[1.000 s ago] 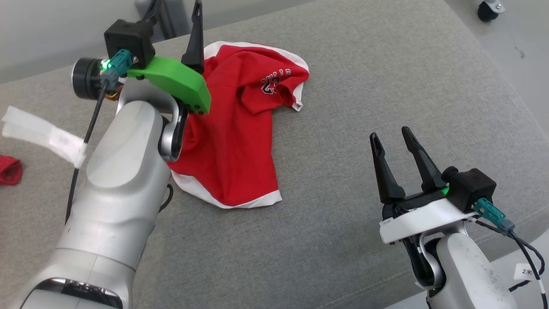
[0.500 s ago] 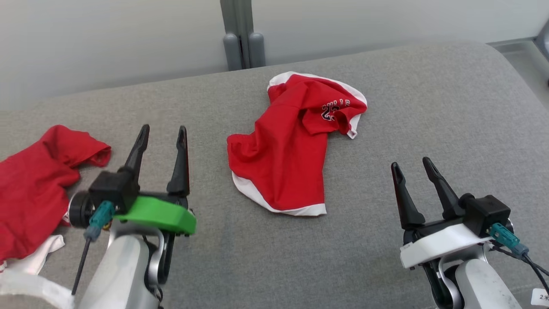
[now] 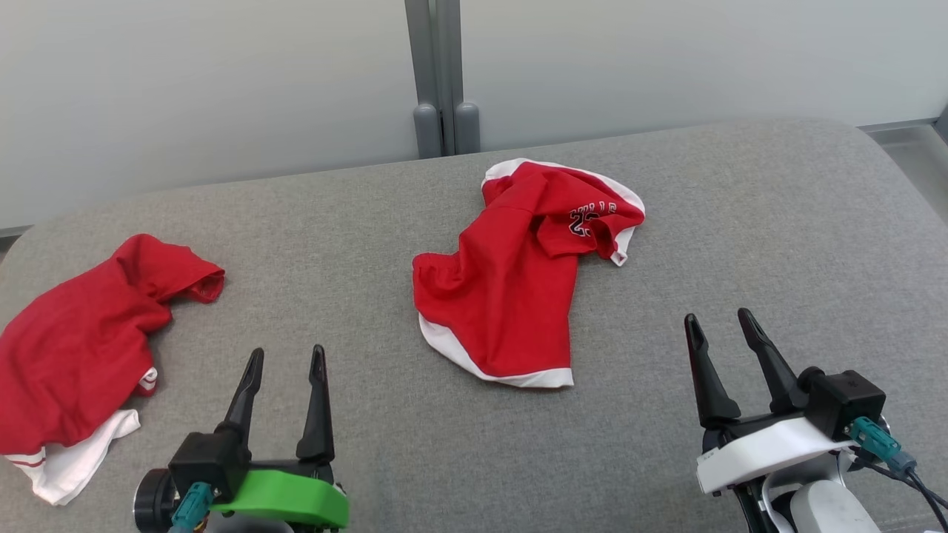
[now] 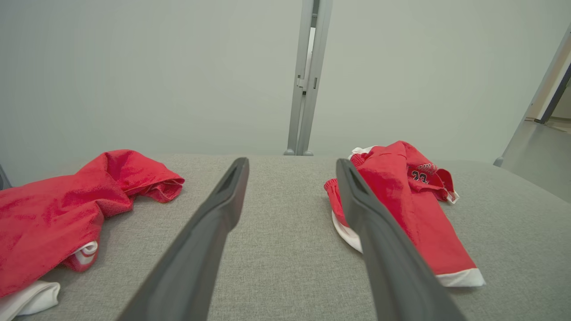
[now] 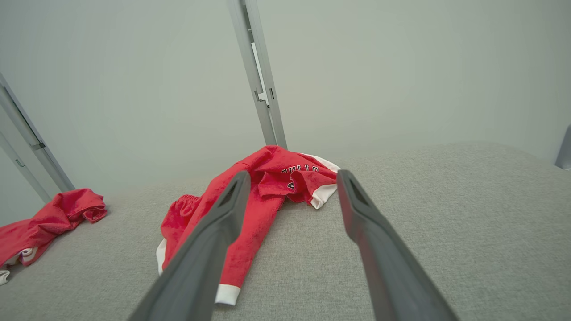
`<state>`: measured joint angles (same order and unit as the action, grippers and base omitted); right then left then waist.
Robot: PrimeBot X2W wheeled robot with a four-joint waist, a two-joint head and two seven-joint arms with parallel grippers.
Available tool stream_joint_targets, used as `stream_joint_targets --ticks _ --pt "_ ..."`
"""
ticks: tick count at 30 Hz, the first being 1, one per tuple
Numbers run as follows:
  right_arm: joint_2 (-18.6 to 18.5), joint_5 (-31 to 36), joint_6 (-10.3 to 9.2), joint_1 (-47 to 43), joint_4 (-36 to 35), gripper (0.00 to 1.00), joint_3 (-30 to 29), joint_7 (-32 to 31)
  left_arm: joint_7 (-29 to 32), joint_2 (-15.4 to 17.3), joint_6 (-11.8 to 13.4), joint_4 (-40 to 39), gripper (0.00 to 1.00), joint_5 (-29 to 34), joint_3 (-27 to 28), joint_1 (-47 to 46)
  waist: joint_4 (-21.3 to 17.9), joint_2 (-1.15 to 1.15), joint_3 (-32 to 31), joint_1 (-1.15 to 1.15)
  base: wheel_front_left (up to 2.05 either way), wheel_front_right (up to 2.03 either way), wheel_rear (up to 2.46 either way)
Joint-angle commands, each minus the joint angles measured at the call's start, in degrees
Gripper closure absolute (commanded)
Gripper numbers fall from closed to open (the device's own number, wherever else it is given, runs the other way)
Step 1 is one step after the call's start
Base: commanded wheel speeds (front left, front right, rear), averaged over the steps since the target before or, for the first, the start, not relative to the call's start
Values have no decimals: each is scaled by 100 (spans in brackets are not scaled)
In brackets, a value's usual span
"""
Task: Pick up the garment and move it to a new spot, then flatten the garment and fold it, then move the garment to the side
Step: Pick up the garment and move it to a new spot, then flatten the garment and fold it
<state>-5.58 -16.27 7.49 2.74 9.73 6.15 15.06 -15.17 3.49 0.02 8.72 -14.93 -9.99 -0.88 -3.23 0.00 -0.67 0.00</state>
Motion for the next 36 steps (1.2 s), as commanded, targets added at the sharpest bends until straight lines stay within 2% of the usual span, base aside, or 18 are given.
stream_joint_targets --ticks 1,8,16,27,36 --pt "16 -14 1 -43 -5 0 -9 18 3 -19 -13 -29 0 -4 69 147 -13 0 -4 0 0 0 0" --pt "48 15 1 -26 14 0 -27 18 3 -55 -139 -11 0 85 117 218 98 0 13 0 0 0 0" --pt "-74 -81 1 150 315 0 133 17 3 -56 -98 32 0 -40 -115 4 391 0 124 0 0 0 0" --pt "-246 -734 1 1148 2089 0 565 -204 3 -54 46 82 0 -119 -447 -276 1080 0 636 0 0 0 0" --pt "-352 -1418 1 1793 3157 0 858 -355 3 -55 86 126 0 -192 -572 -403 1453 0 857 0 0 0 0"
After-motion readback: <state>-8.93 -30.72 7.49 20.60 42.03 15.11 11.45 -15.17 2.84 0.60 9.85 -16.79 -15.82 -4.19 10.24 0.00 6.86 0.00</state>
